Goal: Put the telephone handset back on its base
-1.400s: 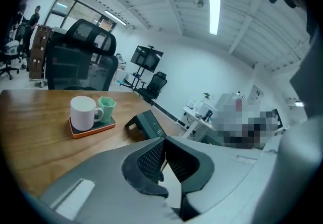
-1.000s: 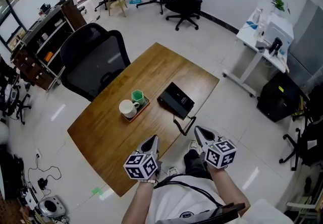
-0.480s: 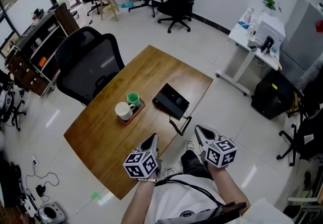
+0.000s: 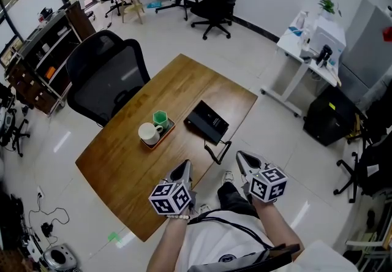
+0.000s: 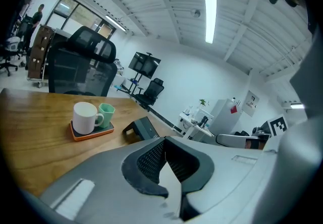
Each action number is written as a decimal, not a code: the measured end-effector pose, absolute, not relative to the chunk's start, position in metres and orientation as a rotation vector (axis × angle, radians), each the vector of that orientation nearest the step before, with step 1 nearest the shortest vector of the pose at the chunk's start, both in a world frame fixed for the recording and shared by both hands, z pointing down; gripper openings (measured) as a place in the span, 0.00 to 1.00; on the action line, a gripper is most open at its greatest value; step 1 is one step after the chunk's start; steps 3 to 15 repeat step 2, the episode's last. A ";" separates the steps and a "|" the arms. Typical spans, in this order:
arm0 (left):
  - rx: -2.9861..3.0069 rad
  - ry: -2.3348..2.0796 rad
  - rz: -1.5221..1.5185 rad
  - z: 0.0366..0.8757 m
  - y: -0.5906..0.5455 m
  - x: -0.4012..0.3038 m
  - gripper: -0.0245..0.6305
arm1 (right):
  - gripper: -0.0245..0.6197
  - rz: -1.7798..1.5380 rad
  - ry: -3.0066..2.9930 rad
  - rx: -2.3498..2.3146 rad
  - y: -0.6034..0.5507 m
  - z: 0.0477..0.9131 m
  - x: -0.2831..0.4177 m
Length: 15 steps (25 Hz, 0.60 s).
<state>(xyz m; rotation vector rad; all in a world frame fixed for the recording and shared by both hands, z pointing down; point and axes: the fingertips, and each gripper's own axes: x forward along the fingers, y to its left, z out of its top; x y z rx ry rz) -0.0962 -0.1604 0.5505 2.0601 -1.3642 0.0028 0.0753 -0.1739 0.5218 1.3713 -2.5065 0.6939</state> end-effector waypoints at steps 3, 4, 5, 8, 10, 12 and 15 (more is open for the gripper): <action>2.059 -1.367 -0.003 0.550 -0.163 -0.096 0.04 | 0.04 0.694 -2.507 1.370 -0.175 0.522 0.076; 2.059 -1.367 -0.003 0.550 -0.163 -0.096 0.04 | 0.04 0.694 -2.507 1.370 -0.175 0.522 0.076; 2.059 -1.367 -0.003 0.550 -0.163 -0.096 0.04 | 0.04 0.694 -2.507 1.370 -0.175 0.522 0.076; 2.059 -1.367 -0.003 0.550 -0.163 -0.096 0.04 | 0.04 0.694 -2.507 1.370 -0.175 0.522 0.076; 2.059 -1.367 -0.003 0.550 -0.163 -0.096 0.04 | 0.04 0.694 -2.507 1.370 -0.175 0.522 0.076; 2.059 -1.367 -0.003 0.550 -0.163 -0.096 0.04 | 0.04 0.694 -2.507 1.370 -0.175 0.522 0.076; 2.059 -1.367 -0.003 0.550 -0.163 -0.096 0.04 | 0.04 0.694 -2.507 1.370 -0.175 0.522 0.076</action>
